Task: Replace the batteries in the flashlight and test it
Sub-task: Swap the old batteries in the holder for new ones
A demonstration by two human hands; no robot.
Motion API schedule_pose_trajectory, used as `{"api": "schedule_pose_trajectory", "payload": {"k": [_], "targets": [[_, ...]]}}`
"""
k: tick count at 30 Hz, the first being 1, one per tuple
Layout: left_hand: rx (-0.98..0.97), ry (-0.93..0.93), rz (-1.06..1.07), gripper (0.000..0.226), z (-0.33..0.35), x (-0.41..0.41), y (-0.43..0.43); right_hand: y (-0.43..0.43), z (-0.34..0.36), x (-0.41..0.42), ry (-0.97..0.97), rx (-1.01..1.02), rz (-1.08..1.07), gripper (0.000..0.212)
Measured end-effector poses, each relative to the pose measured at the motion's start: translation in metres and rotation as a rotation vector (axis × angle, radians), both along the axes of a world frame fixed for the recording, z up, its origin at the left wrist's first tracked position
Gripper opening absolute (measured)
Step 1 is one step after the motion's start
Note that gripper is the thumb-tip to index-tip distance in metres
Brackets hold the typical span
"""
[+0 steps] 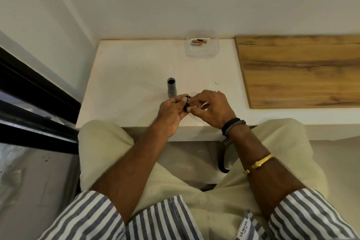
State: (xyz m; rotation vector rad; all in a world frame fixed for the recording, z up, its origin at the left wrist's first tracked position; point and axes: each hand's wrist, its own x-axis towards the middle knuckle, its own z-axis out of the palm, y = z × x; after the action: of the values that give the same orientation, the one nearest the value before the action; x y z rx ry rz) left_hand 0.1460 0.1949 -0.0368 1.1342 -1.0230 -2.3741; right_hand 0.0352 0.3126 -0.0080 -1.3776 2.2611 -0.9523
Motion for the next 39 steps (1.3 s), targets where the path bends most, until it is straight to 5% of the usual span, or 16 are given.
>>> {"api": "schedule_pose_trajectory", "payload": {"k": [7,12,18,39], "targets": [[-0.028,0.026,0.025,0.019,-0.002,-0.004,0.0,-0.001,-0.007,0.0,-0.354,-0.047,-0.194,0.012],[0.169,0.045,0.042,0.02,-0.003,-0.004,0.0,0.006,-0.013,-0.022,-0.486,-0.107,-0.504,0.014],[0.2,0.067,-0.016,0.026,-0.005,-0.003,0.002,0.024,-0.035,-0.057,-0.222,-0.016,-0.804,0.011],[0.159,0.187,-0.06,0.023,0.014,-0.002,0.006,0.021,-0.051,-0.055,-0.114,0.113,-0.793,0.02]]}}
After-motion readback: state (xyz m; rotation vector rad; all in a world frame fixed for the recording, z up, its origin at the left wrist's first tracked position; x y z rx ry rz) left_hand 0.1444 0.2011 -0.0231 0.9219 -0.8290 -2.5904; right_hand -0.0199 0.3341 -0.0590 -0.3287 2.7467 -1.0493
